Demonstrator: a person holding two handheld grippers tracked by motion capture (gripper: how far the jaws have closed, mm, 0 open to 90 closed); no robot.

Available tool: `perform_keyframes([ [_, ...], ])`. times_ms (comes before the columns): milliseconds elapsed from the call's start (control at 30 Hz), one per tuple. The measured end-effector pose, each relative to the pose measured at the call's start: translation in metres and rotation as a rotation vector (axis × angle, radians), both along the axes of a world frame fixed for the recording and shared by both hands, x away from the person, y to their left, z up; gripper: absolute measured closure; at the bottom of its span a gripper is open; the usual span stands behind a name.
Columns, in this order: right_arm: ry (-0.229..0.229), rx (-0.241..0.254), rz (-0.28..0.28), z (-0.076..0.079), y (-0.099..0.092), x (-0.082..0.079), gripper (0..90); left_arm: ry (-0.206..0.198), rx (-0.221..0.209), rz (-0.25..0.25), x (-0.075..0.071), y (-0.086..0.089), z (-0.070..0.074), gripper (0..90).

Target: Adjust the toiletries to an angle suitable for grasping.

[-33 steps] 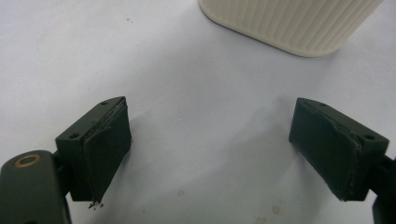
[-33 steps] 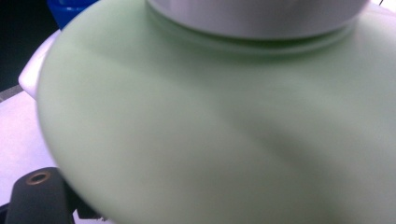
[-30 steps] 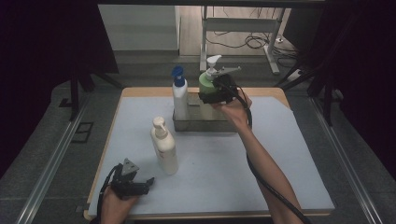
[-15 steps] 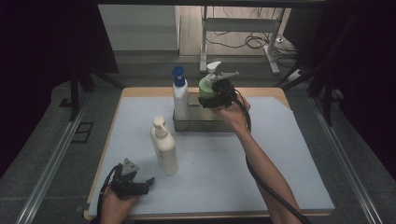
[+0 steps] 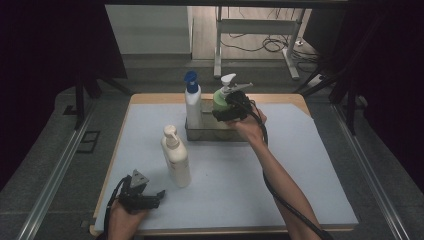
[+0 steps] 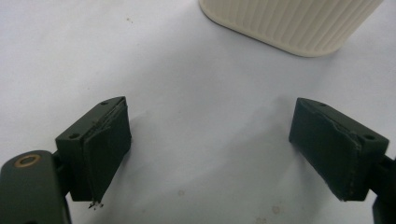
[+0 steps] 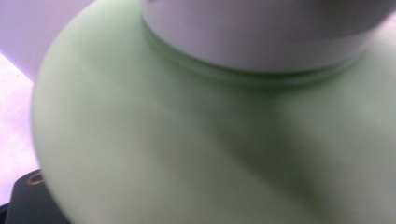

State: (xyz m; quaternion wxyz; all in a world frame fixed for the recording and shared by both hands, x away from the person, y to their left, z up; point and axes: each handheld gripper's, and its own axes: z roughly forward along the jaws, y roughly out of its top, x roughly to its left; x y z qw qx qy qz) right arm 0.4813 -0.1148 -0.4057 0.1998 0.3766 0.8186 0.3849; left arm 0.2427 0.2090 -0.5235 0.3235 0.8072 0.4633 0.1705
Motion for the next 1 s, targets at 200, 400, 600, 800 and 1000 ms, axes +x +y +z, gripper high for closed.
perform_keyframes([
  [200,0.009,0.001,0.003,-0.005,-0.001,0.000,12.3,0.001,0.000,0.000,0.000,0.000,0.000,12.7],
  [400,0.021,0.023,-0.002,-0.012,-0.003,0.002,12.1,0.001,0.000,0.000,0.000,0.000,0.000,12.7],
  [600,0.011,0.036,0.007,-0.014,-0.005,0.003,11.7,0.001,0.001,0.000,0.000,0.000,0.000,12.7],
  [800,0.024,0.036,0.002,-0.013,-0.005,0.003,11.3,0.000,0.000,0.000,0.000,0.000,0.000,12.7],
  [1000,0.008,0.029,-0.002,-0.013,-0.006,-0.002,11.5,0.000,0.001,0.000,0.000,0.000,0.000,12.7],
])
